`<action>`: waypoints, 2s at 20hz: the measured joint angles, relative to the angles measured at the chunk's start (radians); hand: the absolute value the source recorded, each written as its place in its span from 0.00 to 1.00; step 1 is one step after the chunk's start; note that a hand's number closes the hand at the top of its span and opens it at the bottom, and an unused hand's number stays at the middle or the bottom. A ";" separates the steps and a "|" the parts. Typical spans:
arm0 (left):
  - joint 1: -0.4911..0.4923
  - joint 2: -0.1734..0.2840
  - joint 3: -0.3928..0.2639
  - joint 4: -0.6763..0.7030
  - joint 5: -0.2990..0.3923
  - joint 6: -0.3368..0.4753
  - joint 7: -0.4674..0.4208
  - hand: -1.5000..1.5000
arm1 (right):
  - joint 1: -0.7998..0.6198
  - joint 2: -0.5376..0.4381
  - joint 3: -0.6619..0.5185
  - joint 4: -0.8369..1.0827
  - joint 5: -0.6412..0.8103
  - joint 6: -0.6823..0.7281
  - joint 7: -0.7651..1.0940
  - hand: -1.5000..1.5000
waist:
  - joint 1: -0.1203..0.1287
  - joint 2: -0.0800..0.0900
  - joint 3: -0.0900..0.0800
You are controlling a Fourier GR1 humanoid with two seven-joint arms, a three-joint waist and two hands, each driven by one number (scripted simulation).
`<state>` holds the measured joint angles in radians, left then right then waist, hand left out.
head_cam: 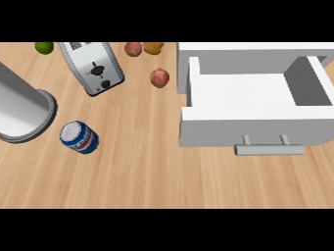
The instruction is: Pick up the can, place it into the drawer and close the drawer
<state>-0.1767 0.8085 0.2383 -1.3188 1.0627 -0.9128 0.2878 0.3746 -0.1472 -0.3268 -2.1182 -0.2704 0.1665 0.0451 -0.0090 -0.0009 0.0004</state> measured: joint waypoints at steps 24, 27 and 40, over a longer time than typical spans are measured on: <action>-0.095 -0.288 -0.084 0.065 -0.321 0.099 0.007 0.00 | 0.075 0.031 -0.198 -0.038 -0.138 0.195 0.023 0.00 | 0.000 0.001 -0.001; -0.103 -0.317 -0.073 0.118 -0.411 0.081 -0.054 0.00 | 0.089 0.045 -0.223 -0.028 -0.139 0.229 0.001 0.00 | -0.002 0.001 -0.001; -0.187 -0.364 -0.041 0.488 -0.829 0.076 -0.475 0.00 | 0.070 0.047 -0.293 -0.015 -0.182 0.287 0.037 0.00 | -0.008 0.004 -0.002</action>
<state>-0.3639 0.4448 0.1969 -0.8310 0.2339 -0.8365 -0.1875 0.4442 -0.1007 -0.6200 -2.1336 -0.4527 0.4535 0.0821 -0.0165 0.0031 -0.0012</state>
